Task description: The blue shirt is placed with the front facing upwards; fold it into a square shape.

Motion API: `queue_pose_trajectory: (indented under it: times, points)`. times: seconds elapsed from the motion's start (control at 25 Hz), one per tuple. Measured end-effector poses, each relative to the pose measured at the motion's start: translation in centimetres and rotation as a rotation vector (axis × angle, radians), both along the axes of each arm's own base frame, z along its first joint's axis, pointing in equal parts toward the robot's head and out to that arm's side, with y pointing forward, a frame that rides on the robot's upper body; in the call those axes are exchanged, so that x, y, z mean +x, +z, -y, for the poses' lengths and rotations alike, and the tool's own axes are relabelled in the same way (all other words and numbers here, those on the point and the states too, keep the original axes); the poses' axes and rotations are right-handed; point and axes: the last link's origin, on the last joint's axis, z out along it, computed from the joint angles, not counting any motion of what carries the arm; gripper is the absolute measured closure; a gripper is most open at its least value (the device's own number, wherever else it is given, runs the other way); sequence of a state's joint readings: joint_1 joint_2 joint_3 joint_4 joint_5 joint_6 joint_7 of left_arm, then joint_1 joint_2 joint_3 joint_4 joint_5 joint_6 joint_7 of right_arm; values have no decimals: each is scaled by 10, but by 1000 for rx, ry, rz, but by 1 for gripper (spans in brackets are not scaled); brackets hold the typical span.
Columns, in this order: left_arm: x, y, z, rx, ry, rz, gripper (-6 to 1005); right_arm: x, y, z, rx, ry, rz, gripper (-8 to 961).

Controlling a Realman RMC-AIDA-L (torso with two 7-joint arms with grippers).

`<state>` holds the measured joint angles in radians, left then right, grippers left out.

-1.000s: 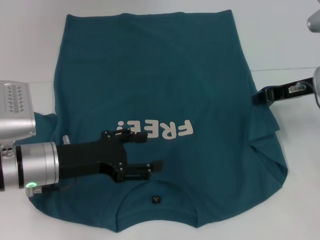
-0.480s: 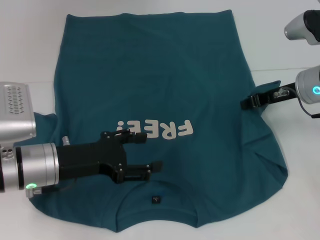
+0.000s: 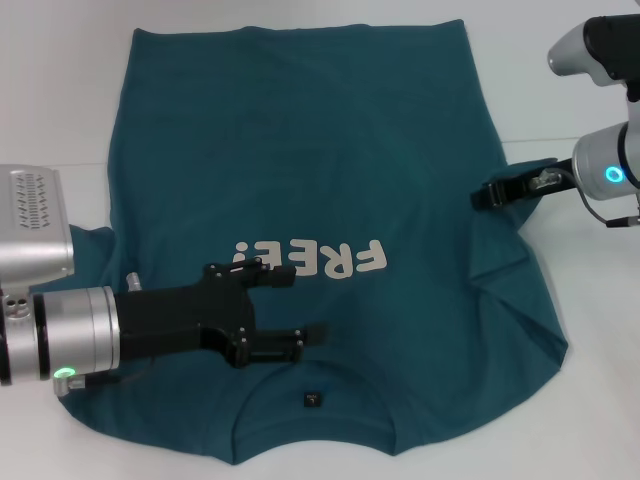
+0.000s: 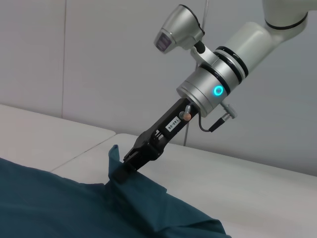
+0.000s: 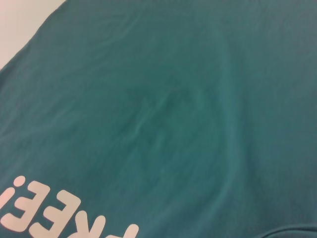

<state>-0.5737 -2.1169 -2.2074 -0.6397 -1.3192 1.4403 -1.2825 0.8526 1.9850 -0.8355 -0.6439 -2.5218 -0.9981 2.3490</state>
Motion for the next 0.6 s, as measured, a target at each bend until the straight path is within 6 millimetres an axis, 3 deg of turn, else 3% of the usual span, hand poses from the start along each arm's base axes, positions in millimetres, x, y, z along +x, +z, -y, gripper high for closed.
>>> queue_pose_trajectory:
  times: [0.6]
  points:
    - [-4,-1,1,0,15,-4,152,-11,-4,-6,2,40,21,932]
